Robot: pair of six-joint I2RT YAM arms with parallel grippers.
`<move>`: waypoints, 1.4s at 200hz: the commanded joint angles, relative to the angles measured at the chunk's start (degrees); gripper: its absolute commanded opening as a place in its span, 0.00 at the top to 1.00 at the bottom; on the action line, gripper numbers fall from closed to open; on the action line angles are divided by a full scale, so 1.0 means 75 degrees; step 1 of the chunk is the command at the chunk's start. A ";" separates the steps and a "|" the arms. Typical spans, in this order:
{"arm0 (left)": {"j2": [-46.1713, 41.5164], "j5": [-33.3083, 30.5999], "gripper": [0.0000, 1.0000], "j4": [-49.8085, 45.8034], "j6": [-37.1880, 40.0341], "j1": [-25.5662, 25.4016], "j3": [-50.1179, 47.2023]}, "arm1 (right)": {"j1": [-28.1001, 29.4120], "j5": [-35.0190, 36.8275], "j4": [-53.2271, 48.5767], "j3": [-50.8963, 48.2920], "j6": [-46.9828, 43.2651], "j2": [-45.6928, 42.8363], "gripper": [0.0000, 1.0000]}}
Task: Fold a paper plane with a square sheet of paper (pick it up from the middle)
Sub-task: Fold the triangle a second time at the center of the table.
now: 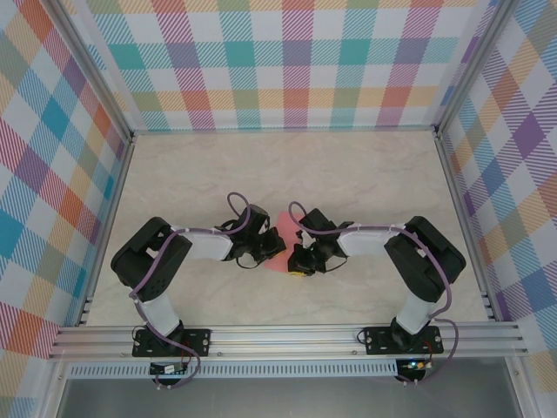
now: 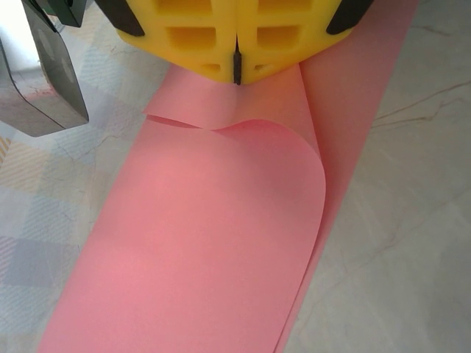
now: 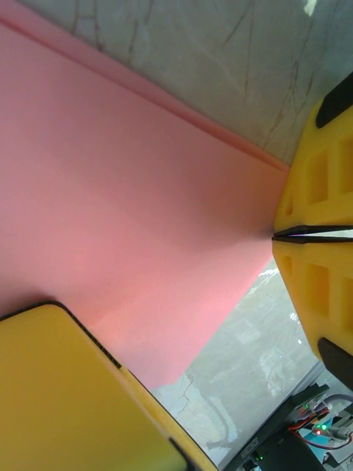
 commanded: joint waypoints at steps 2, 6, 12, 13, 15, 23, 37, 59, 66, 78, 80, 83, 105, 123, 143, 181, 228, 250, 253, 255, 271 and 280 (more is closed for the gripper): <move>0.0000 -0.0194 1.00 -0.0735 0.0141 0.0046 -0.0220 | 0.0028 0.0257 -0.0407 -0.0390 0.0089 -0.0082 0.87; -0.0004 -0.0198 1.00 -0.0740 0.0147 0.0039 -0.0227 | 0.0026 0.0245 -0.0407 -0.0384 0.0108 -0.0141 0.87; -0.0004 -0.0207 1.00 -0.0736 0.0147 0.0036 -0.0223 | 0.0029 0.0243 -0.0410 -0.0359 0.0137 -0.0278 0.87; -0.0004 -0.0207 1.00 -0.0740 0.0141 0.0040 -0.0232 | 0.0029 0.0238 -0.0413 -0.0351 0.0141 -0.0298 0.87; -0.0004 -0.0207 1.00 -0.0743 0.0145 0.0038 -0.0238 | 0.0029 0.0235 -0.0416 -0.0331 0.0150 -0.0340 0.87; -0.0007 -0.0207 1.00 -0.0744 0.0146 0.0043 -0.0222 | 0.0027 0.0263 -0.0457 -0.0208 0.0162 -0.0498 0.86; -0.0010 -0.0189 1.00 -0.0739 0.0147 0.0045 -0.0207 | 0.0028 0.0192 -0.0467 0.0042 0.0139 -0.0683 0.86; -0.0020 -0.0218 1.00 -0.0737 0.0147 0.0040 -0.0239 | 0.0027 0.0013 -0.0150 0.0360 0.0259 -0.0644 0.85; -0.0017 -0.0207 1.00 -0.0738 0.0146 0.0042 -0.0234 | 0.0029 0.0020 -0.0050 0.0433 0.0294 -0.0564 0.85; -0.0025 -0.0206 1.00 -0.0715 0.0138 0.0051 -0.0240 | 0.0029 0.0062 -0.0004 0.0562 0.0325 -0.0300 0.85; -0.0027 -0.0207 1.00 -0.0716 0.0136 0.0043 -0.0246 | 0.0029 0.0079 -0.0006 0.0583 0.0322 -0.0264 0.85; -0.0029 -0.0213 1.00 -0.0718 0.0135 0.0046 -0.0251 | 0.0029 0.0097 -0.0002 0.0612 0.0321 -0.0183 0.85; -0.0039 -0.0207 1.00 -0.0731 0.0135 0.0045 -0.0247 | 0.0029 0.0268 -0.0021 0.0512 0.0360 0.0226 0.86; -0.0063 -0.0218 1.00 -0.0752 0.0136 0.0044 -0.0242 | 0.0023 0.0329 0.0193 0.0044 0.0493 0.0258 0.86; -0.0063 -0.0237 1.00 -0.0780 0.0144 0.0046 -0.0239 | 0.0026 0.0253 0.0230 -0.0317 0.0507 0.0236 0.86; -0.0043 -0.0266 1.00 -0.0811 0.0158 0.0045 -0.0271 | 0.0029 0.0150 -0.0016 -0.0234 0.0223 -0.0134 0.85; -0.0064 -0.0289 1.00 -0.0834 0.0147 0.0045 -0.0291 | 0.0029 0.0052 0.0321 -0.0624 0.0277 -0.0239 0.85; -0.0077 -0.0288 1.00 -0.0846 0.0135 0.0041 -0.0299 | 0.0029 0.0105 0.0620 -0.1009 0.0488 -0.0120 0.86; -0.0075 -0.0299 1.00 -0.0849 0.0141 0.0044 -0.0299 | 0.0029 0.0115 0.0653 -0.1051 0.0511 -0.0136 0.86; -0.0077 -0.0300 1.00 -0.0867 0.0145 0.0045 -0.0302 | 0.0032 0.0110 0.0671 -0.1089 0.0524 -0.0156 0.86; -0.0086 -0.0303 1.00 -0.0895 0.0144 0.0045 -0.0300 | 0.0046 0.0092 0.0805 -0.1264 0.0578 -0.0374 0.86; -0.0087 -0.0312 1.00 -0.0908 0.0139 0.0045 -0.0299 | 0.0041 0.0054 0.0852 -0.1333 0.0539 -0.0566 0.85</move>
